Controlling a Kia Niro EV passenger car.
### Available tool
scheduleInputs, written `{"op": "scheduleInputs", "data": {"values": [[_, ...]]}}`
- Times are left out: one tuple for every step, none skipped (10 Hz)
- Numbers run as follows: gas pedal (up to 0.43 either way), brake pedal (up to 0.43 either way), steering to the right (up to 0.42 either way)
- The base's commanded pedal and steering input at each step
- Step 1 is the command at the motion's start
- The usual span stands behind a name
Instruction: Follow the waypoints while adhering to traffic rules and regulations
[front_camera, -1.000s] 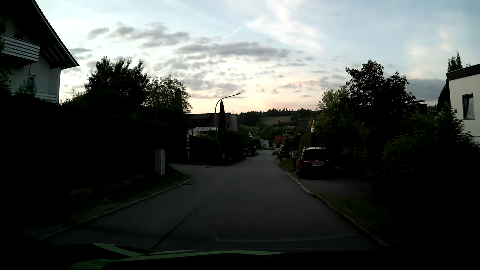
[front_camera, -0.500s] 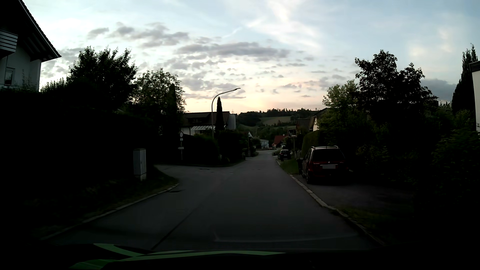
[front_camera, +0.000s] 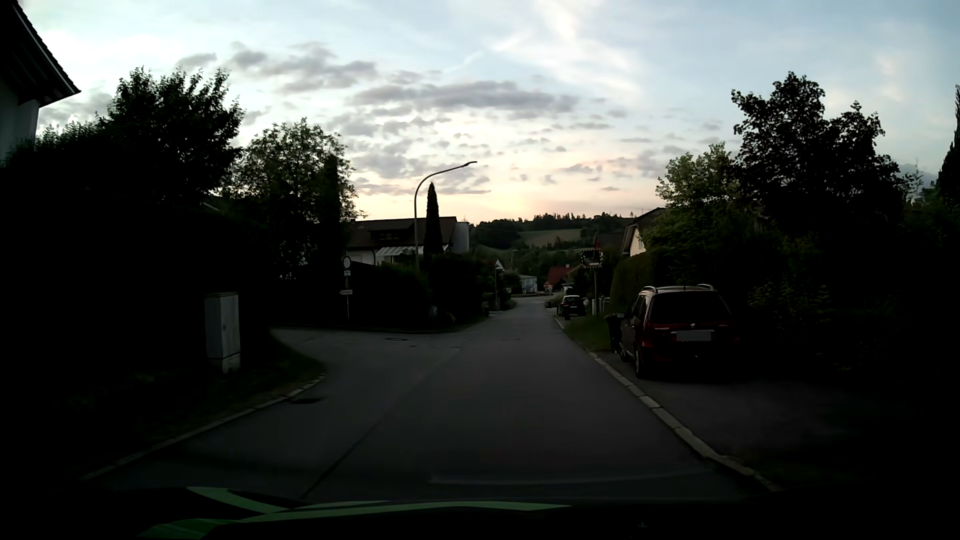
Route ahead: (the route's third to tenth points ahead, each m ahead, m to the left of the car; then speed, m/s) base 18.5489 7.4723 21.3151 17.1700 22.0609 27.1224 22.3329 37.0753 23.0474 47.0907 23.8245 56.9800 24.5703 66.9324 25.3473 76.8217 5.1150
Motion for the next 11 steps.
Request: {"op": "scheduleInputs", "data": {"values": [[0.0,0.055,0.0],[0.0,0.098,0.0],[0.0,0.116,0.0],[0.0,0.134,0.0],[0.0,0.146,0.0],[0.0,0.152,0.0],[0.0,0.159,0.003],[0.0,0.165,0.004],[0.0,0.177,0.004],[0.0,0.183,0.004],[0.0,0.189,0.005]]}}
